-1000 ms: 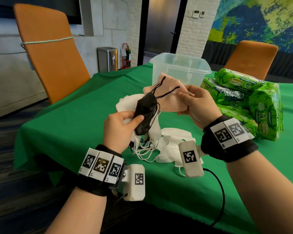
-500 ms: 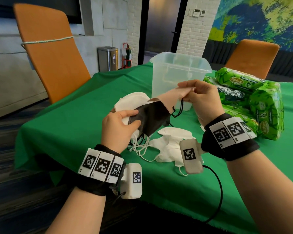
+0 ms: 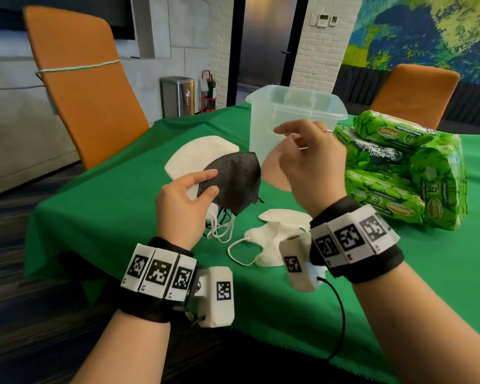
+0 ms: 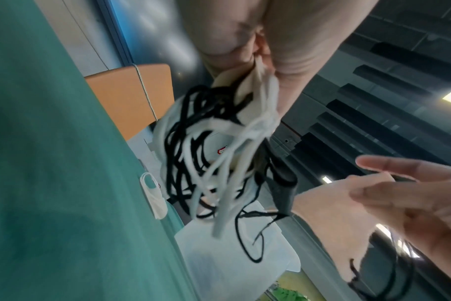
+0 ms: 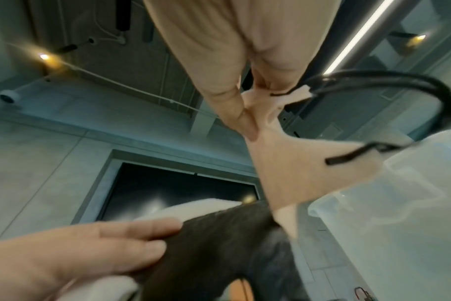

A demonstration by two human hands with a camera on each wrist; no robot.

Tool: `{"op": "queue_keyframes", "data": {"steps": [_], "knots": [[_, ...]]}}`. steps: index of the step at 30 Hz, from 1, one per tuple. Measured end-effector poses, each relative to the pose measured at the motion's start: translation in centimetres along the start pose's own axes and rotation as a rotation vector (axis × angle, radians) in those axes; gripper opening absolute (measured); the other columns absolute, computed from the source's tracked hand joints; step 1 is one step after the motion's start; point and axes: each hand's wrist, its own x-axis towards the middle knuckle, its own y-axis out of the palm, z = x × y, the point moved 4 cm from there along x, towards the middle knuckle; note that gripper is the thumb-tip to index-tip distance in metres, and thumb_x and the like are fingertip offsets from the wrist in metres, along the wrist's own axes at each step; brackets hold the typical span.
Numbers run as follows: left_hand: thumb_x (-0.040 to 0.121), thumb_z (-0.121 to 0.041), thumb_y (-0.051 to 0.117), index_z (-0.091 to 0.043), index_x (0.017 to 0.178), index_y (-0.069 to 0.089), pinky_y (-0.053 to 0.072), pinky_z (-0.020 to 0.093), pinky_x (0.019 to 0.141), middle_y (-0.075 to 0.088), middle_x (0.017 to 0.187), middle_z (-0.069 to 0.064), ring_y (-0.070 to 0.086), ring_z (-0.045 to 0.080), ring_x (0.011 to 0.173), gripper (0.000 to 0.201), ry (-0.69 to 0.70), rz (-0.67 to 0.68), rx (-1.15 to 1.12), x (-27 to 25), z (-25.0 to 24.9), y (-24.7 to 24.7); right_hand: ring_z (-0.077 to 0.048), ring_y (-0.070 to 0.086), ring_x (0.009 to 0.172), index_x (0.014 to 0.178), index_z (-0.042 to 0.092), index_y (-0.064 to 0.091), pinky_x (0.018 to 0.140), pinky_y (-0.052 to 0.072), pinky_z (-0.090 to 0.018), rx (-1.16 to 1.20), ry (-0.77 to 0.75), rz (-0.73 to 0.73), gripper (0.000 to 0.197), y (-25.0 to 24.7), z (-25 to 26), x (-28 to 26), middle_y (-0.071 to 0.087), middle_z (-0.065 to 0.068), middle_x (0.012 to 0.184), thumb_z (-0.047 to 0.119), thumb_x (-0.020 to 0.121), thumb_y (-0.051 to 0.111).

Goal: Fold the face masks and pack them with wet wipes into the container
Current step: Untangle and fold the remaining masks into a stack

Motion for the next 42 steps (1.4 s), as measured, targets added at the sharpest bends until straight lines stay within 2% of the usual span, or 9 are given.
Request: {"op": "queue_keyframes", "data": {"steps": [5, 9, 12, 13, 18, 22, 26, 36, 42], "knots": [[0.082, 0.002, 0.066, -0.009, 0.109, 0.068, 0.032, 0.045, 0.082, 0.058, 0.100, 0.025, 0.033, 0.025, 0.097, 0.029, -0.016, 0.037, -0.147, -0.6, -1.1, -0.1, 0.001, 0.050, 0.070, 0.115, 0.010, 0.057, 0.067, 0.040, -0.001, 0.077, -0.063, 0.035, 0.055, 1.7, 1.6, -2.4, 0.045, -0.009, 0.113, -0.017, 0.068, 0.054], [0.084, 0.005, 0.062, -0.008, 0.110, 0.067, 0.029, 0.047, 0.082, 0.054, 0.097, 0.034, 0.031, 0.027, 0.097, 0.030, -0.022, 0.063, -0.219, -0.9, -1.4, -0.3, -0.008, 0.057, 0.066, 0.104, 0.020, 0.056, 0.066, 0.047, -0.018, 0.247, -0.003, 0.106, 0.041, 1.9, 1.6, -3.5, 0.057, 0.006, 0.084, -0.008, 0.074, 0.062], [0.087, 0.004, 0.058, -0.011, 0.112, 0.066, 0.040, 0.047, 0.060, 0.042, 0.087, -0.015, 0.047, 0.039, 0.064, 0.031, -0.050, 0.082, -0.187, -0.6, -0.1, -0.1, -0.005, 0.058, 0.068, 0.089, 0.028, 0.057, 0.066, 0.049, -0.023, 0.493, 0.059, 0.140, 0.039, 1.2, 1.7, -3.1, 0.060, 0.011, 0.073, -0.006, 0.070, 0.063], [0.088, 0.003, 0.057, -0.014, 0.111, 0.067, 0.045, 0.036, 0.054, 0.053, 0.049, -0.017, 0.051, 0.027, 0.049, 0.031, -0.065, 0.083, -0.183, -0.4, 0.4, -0.1, -0.003, 0.058, 0.067, 0.087, 0.026, 0.058, 0.065, 0.047, -0.020, 0.592, 0.075, 0.141, 0.037, 0.9, 1.8, -2.9, 0.061, 0.012, 0.071, -0.006, 0.069, 0.064], [0.088, -0.021, 0.050, -0.020, 0.091, 0.070, 0.050, 0.030, 0.090, 0.073, 0.092, -0.005, 0.065, 0.012, 0.095, 0.021, -0.184, 0.081, -0.509, -0.2, 0.6, 0.3, -0.007, 0.059, 0.065, 0.088, 0.014, 0.059, 0.059, 0.050, -0.021, 0.901, 0.243, 0.190, 0.026, 1.1, 1.1, -2.5, 0.065, 0.009, 0.071, -0.005, 0.072, 0.066], [0.071, -0.048, 0.059, -0.023, 0.085, 0.072, 0.051, 0.031, 0.082, 0.074, 0.089, -0.003, 0.067, 0.013, 0.089, 0.031, -0.153, 0.135, -0.580, -0.4, 0.5, 0.4, -0.010, 0.058, 0.061, 0.091, 0.017, 0.054, 0.054, 0.049, -0.022, 0.838, 0.384, 0.234, 0.030, 2.2, 0.0, -3.2, 0.061, -0.001, 0.077, -0.010, 0.081, 0.060], [0.074, 0.000, 0.073, -0.023, 0.085, 0.067, 0.053, 0.030, 0.080, 0.072, 0.075, -0.015, 0.066, 0.006, 0.077, 0.027, -0.086, 0.086, -0.438, -0.4, 0.6, 0.5, -0.016, 0.056, 0.062, 0.091, 0.022, 0.055, 0.056, 0.048, -0.028, 0.651, 0.442, 0.198, 0.034, 2.6, -1.1, -3.5, 0.059, -0.003, 0.077, -0.010, 0.080, 0.061], [0.073, 0.006, 0.072, -0.022, 0.083, 0.067, 0.054, 0.020, 0.078, 0.071, 0.074, -0.020, 0.067, 0.000, 0.077, 0.030, -0.023, 0.081, -0.393, -0.5, 0.8, 0.6, -0.015, 0.058, 0.076, 0.113, 0.010, 0.058, 0.068, 0.049, -0.023, 0.492, 0.539, 0.264, 0.036, 3.2, -2.5, -3.8, 0.060, -0.009, 0.095, 0.014, 0.079, 0.070], [0.072, 0.002, 0.075, -0.025, 0.082, 0.066, 0.050, 0.013, 0.074, 0.068, 0.072, -0.022, 0.064, -0.006, 0.073, 0.030, 0.002, 0.033, -0.338, -0.3, 1.1, 0.4, -0.017, 0.054, 0.067, 0.073, 0.012, 0.063, 0.061, 0.046, -0.029, 0.492, 0.487, 0.252, 0.011, 3.0, -2.4, -4.5, 0.063, -0.007, 0.072, 0.011, 0.076, 0.073]]}}
